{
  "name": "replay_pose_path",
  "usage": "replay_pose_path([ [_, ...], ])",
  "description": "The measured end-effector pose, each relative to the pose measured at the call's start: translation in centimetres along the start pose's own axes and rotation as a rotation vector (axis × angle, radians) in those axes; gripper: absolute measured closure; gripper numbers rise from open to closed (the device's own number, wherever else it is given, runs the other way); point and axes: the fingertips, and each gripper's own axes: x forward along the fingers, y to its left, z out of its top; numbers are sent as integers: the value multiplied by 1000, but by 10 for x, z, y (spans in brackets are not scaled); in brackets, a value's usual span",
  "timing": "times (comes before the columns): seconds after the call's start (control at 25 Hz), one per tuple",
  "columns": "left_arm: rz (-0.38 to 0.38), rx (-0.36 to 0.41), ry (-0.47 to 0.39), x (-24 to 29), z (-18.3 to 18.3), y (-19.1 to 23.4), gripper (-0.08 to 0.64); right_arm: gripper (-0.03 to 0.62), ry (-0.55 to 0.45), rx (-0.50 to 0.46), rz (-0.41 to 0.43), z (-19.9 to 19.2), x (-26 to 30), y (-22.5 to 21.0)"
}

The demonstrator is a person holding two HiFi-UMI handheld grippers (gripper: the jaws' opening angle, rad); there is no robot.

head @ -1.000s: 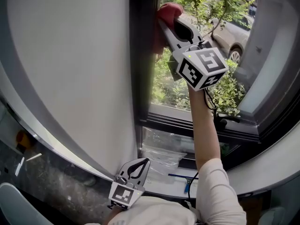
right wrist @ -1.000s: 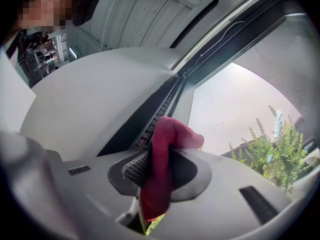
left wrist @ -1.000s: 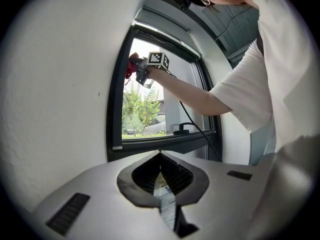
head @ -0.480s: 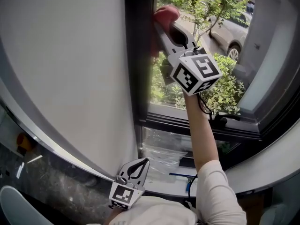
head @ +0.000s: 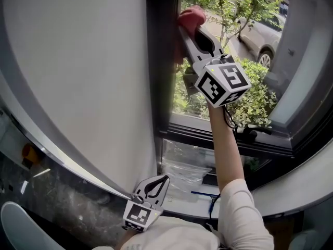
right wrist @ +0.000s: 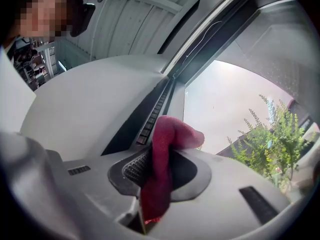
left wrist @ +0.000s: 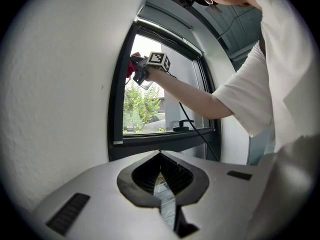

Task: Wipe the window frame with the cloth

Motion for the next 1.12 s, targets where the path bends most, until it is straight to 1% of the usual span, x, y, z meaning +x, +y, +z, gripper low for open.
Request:
replay_pose_path([
  [0.32, 2, -7, 2, 2, 0, 0, 552, 503, 32, -10, -8, -11, -6, -1],
  [0.84, 19, -31, 10, -4, -4, 2, 552, 503, 69, 27, -16, -30, -18, 0],
  [1.0, 24, -45, 27, -7, -10, 2, 551, 503, 86, 62, -20, -43, -21, -2],
  [1.12, 20, -59, 34, -7, -14, 1, 551, 503, 92, 47, -23, -41, -22, 0],
])
